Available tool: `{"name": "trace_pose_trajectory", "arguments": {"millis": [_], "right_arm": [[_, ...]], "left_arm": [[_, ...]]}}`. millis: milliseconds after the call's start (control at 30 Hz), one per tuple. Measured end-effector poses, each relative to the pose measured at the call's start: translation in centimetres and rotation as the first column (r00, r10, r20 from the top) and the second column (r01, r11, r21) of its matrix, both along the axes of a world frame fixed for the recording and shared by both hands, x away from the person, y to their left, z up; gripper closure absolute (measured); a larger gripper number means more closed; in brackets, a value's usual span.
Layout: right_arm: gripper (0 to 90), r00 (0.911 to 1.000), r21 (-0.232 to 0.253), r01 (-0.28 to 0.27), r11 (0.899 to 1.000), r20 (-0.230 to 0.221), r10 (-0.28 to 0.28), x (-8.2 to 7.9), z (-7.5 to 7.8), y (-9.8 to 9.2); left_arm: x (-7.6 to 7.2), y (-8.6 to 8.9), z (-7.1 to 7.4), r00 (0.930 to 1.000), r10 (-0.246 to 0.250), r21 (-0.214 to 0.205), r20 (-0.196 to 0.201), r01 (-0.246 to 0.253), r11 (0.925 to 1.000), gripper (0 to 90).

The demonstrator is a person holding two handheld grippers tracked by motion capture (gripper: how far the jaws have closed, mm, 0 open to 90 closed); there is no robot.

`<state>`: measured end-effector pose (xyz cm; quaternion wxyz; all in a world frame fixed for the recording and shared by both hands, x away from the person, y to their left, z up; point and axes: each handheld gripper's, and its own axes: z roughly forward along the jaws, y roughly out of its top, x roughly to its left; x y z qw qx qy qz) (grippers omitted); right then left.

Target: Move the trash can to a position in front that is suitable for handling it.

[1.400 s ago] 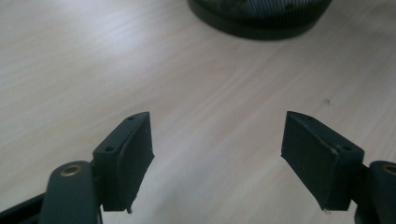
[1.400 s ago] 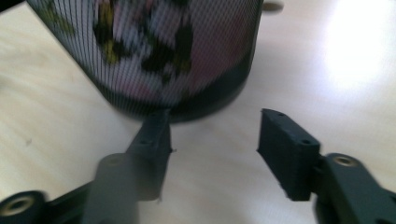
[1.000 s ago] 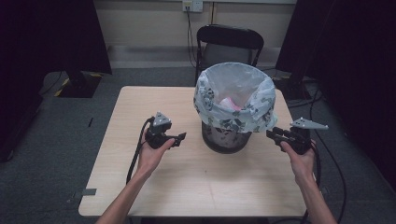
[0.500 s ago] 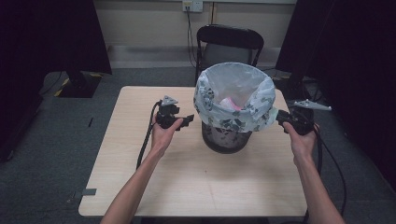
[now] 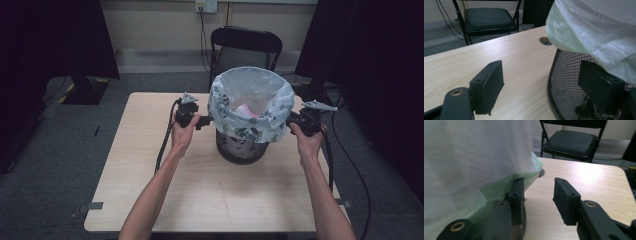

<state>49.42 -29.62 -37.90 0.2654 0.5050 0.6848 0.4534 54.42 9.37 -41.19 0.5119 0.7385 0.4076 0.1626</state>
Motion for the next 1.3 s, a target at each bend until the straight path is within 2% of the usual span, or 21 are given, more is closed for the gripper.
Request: {"name": "trace_pose_trajectory", "arguments": {"millis": [100, 200, 300, 400, 533, 633, 767, 933, 1033, 1100, 1300], "right_arm": [[63.3, 1.0, -0.008, -0.005, 1.0, 0.003, 0.005, 0.0, 0.0, 0.3], [63.1, 0.9997, 0.012, -0.024, 1.0, -0.005, 0.024, -0.1, -0.1, 0.1], [63.4, 0.9993, 0.029, -0.038, 0.999, 0.004, 0.037, -0.5, -0.3, 0.1], [63.6, 0.9988, 0.043, -0.048, 0.998, 0.003, 0.048, -0.9, -0.4, 0.2], [63.4, 0.9968, 0.056, -0.08, 0.995, 0.008, 0.08, -1.5, -0.7, 0.6], [63.0, 0.9947, 0.054, -0.102, 0.993, 0.008, 0.102, -2.0, -0.7, 0.9], [63.0, 0.9926, 0.046, -0.121, 0.992, 0.011, 0.121, -2.6, -0.6, 1.4], [63.0, 0.9895, 0.05, -0.144, 0.988, 0.016, 0.143, -3.2, -0.7, 1.8], [63.1, 0.9871, 0.054, -0.159, 0.986, 0.021, 0.159, -3.6, -0.8, 2.2], [63.1, 0.986, 0.062, -0.166, 0.984, 0.02, 0.166, -3.9, -0.8, 2.4], [63.1, 0.9816, 0.061, -0.191, 0.98, 0.022, 0.19, -4.9, -0.8, 2.9]], "left_arm": [[-0.1, -0.3, -0.2, 0.9999, 0.009, 0.003, -0.006, -0.009, 1.0, 26.5], [-0.3, -0.4, -0.2, 1.0, 0.007, -0.007, -0.002, -0.007, 1.0, 31.1], [-0.6, -0.3, -0.1, 0.9999, 0.003, -0.013, -0.014, -0.003, 0.9999, 38.0], [-1.0, 0.1, 0.2, 0.9997, -0.008, 0.005, -0.023, 0.008, 1.0, 38.8], [-1.8, 0.9, 0.2, 0.9996, -0.015, 0.004, -0.026, 0.015, 0.9999, 41.4], [-2.3, 1.3, 0.2, 0.9995, -0.015, 0.003, -0.03, 0.015, 0.9999, 41.7], [-3.1, 1.7, 0.4, 0.9996, -0.015, 0.009, -0.024, 0.016, 0.9998, 46.8], [-4.0, 2.5, 0.4, 0.9994, -0.022, 0.01, -0.028, 0.022, 0.9997, 46.9], [-4.8, 2.8, 0.7, 0.9995, -0.012, 0.03, -0.029, 0.012, 0.9995, 48.3], [-5.5, 3.0, 0.8, 0.9998, -0.013, 0.06, -0.012, 0.014, 0.9981, 48.6], [-6.9, 3.8, 1.0, 0.9992, -0.035, 0.062, -0.017, 0.036, 0.9974, 50.2]]}}
